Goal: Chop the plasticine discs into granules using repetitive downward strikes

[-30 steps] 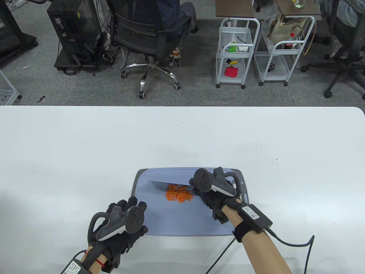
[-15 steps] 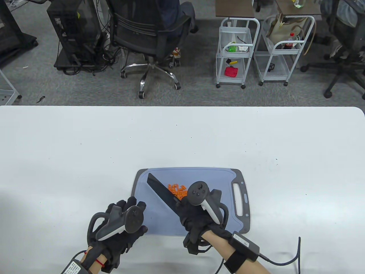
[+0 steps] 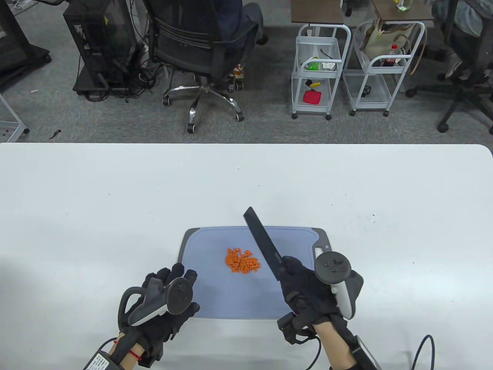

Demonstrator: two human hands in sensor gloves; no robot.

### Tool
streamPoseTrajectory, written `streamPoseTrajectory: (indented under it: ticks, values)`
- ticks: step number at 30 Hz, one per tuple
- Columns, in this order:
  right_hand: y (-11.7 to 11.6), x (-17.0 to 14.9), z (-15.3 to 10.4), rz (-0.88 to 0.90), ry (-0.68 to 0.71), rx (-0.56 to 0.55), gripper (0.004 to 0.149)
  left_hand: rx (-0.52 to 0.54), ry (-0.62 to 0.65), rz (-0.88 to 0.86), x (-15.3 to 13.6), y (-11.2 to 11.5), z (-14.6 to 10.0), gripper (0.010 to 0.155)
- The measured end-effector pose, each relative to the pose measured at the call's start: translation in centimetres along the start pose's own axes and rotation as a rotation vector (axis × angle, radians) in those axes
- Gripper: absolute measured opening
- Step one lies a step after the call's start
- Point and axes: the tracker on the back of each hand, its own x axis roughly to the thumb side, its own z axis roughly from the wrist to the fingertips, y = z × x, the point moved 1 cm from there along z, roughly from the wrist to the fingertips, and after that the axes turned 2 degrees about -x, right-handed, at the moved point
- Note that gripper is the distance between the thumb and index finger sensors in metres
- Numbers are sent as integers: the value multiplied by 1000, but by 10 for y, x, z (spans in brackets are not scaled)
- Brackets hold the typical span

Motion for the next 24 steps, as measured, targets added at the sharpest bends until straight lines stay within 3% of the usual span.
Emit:
streamPoseTrajectory:
  ticks: [2, 5, 7, 10, 13, 15, 19, 24]
  values:
    - [13, -4, -5, -177, 8, -137, 56, 10, -13, 2, 2, 3, 3, 81]
    - [11, -3, -12, -554, -26, -331, 56, 7, -75, 45, 3, 5, 4, 81]
    - [3, 0, -11, -687, -89, -368, 55, 26, -81, 44, 3, 5, 5, 80]
    - [-10, 1, -10, -729, -74, -354, 53, 25, -87, 28, 1, 5, 4, 81]
    - [-26, -5, -4, -730, -116, -175, 56, 26, -86, 24, 1, 4, 4, 80]
    - [-34, -8, -1, -730, -111, -121, 59, 19, -85, 22, 1, 5, 4, 81]
    - [-36, -7, 4, -780, -75, -95, 62, 9, -76, 25, 3, 6, 4, 80]
    - [-19, 0, -3, -660, -67, -112, 67, 68, -37, -12, 2, -1, 1, 80]
